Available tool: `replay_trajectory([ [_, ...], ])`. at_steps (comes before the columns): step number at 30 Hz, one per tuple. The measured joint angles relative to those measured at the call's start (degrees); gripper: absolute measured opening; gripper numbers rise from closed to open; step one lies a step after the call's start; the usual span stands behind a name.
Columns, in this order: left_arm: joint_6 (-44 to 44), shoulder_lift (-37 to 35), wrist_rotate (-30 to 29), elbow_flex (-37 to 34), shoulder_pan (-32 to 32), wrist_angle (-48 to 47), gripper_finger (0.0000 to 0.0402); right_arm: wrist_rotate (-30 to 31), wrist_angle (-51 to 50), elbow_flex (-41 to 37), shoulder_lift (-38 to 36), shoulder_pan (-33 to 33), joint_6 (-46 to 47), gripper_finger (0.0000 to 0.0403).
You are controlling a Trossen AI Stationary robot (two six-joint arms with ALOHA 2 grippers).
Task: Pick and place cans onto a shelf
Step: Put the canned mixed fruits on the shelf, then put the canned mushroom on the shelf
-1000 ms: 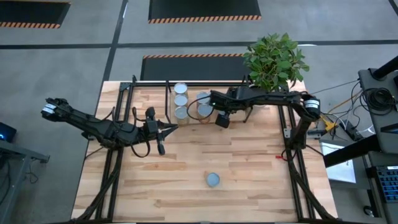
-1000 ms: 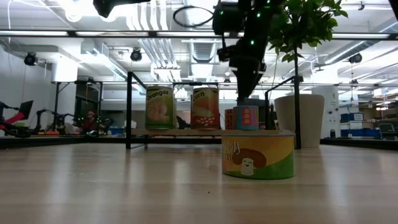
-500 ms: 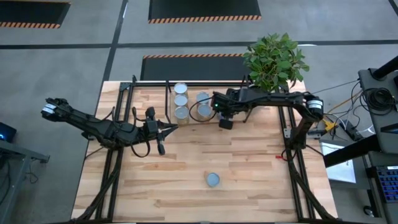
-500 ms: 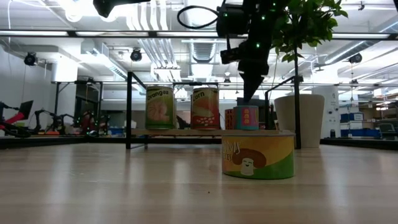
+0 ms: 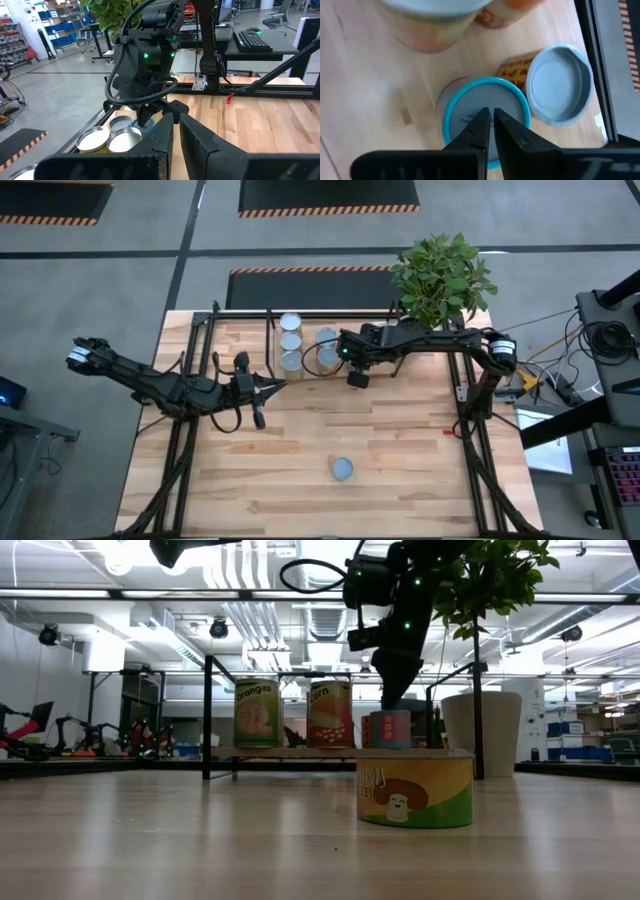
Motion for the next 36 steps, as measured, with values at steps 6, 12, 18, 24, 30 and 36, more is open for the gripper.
replay_trajectory([
  [6,0.00,0.00,0.00,0.00,0.00,0.01,0.0015,-0.01,0.72,0.00,0.02,0.00,0.04,0.0017],
  [12,0.00,0.00,0.00,0.00,0.01,0.01,0.0015,0.02,0.70,0.00,-0.38,0.19,0.38,0.0017],
  [18,0.00,0.00,0.00,0.00,0.00,0.00,0.0015,0.03,0.19,0.00,-2.50,1.44,1.31,0.0017],
  [24,0.44,0.00,0.00,0.00,0.01,0.00,0.0015,-0.77,-0.96,0.20,-7.86,7.49,5.11,0.0017],
  [30,0.44,0.00,0.00,0.00,0.00,0.15,0.0015,-1.56,0.96,-2.95,-11.89,20.43,9.28,0.0017],
  [36,0.29,0.00,0.00,0.00,0.00,0.29,0.0015,-1.58,13.98,-10.62,-13.18,33.77,12.64,0.0017],
])
